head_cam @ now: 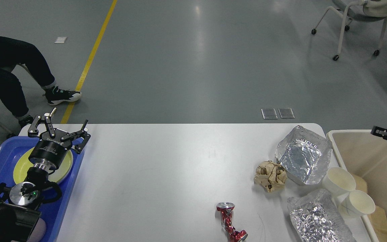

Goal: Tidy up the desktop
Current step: 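Carry the paper bag over the white bin and release it, then move the right gripper down to the crumpled foil wrapper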

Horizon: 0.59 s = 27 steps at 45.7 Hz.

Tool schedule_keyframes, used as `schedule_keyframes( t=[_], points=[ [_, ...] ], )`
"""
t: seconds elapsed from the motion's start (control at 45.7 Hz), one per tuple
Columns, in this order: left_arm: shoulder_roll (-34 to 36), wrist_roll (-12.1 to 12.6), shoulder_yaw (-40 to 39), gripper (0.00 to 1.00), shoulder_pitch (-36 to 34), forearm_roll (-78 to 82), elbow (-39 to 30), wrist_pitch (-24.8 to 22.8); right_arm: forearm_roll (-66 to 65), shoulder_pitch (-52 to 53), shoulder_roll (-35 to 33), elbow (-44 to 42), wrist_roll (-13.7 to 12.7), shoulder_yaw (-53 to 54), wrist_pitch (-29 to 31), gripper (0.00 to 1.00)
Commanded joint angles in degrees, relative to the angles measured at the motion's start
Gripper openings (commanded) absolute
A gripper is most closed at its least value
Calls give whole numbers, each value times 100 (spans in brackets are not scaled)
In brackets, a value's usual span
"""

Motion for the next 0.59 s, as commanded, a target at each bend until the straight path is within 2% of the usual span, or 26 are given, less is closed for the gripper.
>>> schedule_keyframes(
  t=[0.0,0.131,0.284,0.46,0.569],
  points=[
    [0,0,0,96,5,-9,-1,0,43,516,194,256,9,-272,269,100],
    [0,0,0,96,-4,-1,-1,0,121,1359,352,695,27,-878,682,100],
    [0,0,0,96,5,-1,-1,0,482,2239,800,1258,27,-1081,1173,100],
    [0,0,0,96,-4,-1,-1,0,579,2907,1134,1372,27,-1064,2851,100],
    [0,0,0,96,-4,-1,-1,0,570,3355,1196,1864,0,-1169,3792,100]
  ],
)
